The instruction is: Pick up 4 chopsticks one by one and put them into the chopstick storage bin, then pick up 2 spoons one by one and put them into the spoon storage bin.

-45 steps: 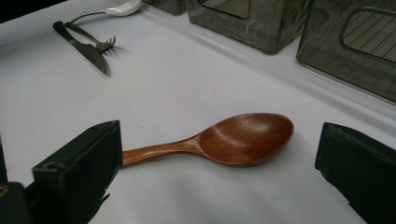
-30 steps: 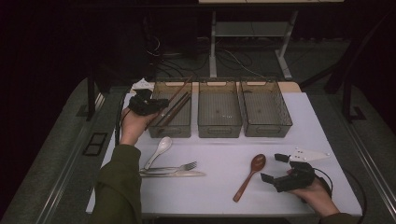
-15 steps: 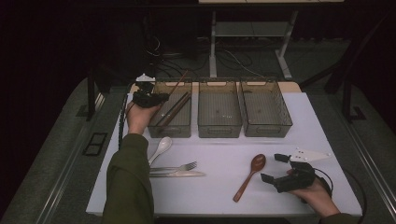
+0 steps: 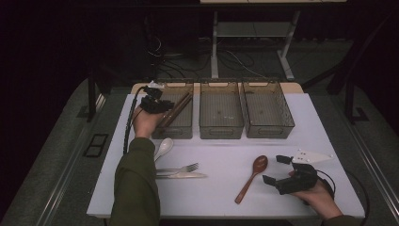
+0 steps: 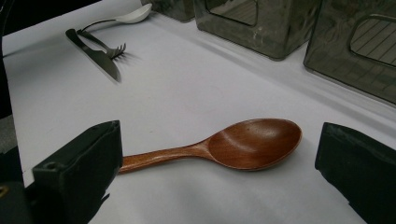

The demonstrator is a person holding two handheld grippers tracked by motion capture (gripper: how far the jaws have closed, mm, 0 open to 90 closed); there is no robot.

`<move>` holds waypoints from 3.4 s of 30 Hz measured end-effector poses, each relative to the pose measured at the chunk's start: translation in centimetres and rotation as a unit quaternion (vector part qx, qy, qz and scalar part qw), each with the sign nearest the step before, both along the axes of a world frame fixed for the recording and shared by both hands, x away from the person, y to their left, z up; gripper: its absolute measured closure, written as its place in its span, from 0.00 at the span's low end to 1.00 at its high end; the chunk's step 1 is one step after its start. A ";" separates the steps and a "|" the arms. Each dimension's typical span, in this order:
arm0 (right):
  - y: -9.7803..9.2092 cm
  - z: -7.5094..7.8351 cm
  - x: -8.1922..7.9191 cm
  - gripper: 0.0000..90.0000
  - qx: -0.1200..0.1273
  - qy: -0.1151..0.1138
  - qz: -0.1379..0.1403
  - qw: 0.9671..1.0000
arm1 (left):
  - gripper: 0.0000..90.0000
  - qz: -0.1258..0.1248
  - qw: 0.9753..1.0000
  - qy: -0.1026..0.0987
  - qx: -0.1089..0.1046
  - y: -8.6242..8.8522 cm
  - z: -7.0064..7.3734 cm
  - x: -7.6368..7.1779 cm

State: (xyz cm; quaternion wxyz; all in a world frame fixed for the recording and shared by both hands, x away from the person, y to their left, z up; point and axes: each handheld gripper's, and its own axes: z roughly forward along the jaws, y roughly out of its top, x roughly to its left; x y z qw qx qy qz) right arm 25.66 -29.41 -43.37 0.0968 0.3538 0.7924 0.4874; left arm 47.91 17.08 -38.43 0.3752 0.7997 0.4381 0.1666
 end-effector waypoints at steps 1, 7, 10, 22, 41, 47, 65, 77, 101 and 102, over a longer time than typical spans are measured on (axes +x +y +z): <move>0.0 0.0 0.0 0.01 0.000 0.000 0.000 1.000 | 0.77 0.001 1.000 -0.002 0.002 0.0 0.0 0.0; 0.0 0.0 0.0 0.01 -0.002 0.000 0.000 1.000 | 0.68 -0.001 1.000 -0.013 -0.001 -0.1 0.4 -0.3; 0.0 -0.1 0.1 0.01 -0.002 0.001 0.000 1.000 | 0.65 -0.012 1.000 -0.018 0.002 -0.1 0.7 -0.6; 0.0 -0.1 0.1 0.01 -0.001 0.001 0.001 1.000 | 0.50 -0.033 0.999 -0.030 -0.020 -0.4 1.7 -2.3; 0.3 -0.1 0.3 0.01 -0.008 0.001 0.002 1.000 | 0.31 -0.090 0.995 -0.036 -0.034 -2.5 1.5 -9.3; 0.3 -0.2 0.4 0.01 -0.009 0.002 0.003 1.000 | 0.28 -0.099 0.994 -0.037 -0.038 -2.6 0.4 -11.6; 0.2 0.1 0.2 0.01 -0.004 0.002 -0.004 1.000 | 0.20 -0.141 0.987 -0.060 -0.053 -1.5 -1.5 -17.7; 0.5 0.9 0.9 0.06 -0.010 0.017 -0.010 1.000 | 0.16 -0.172 0.982 -0.048 -0.055 -0.8 -3.9 -20.2; 3.5 1.7 5.3 0.71 -0.041 0.010 -0.008 0.999 | 0.00 -0.170 0.983 -0.033 -0.057 -1.4 -4.8 -20.2; 3.6 1.7 5.4 0.75 -0.043 0.010 -0.006 0.999 | 0.00 -0.171 0.983 -0.032 -0.058 -1.4 -4.8 -20.2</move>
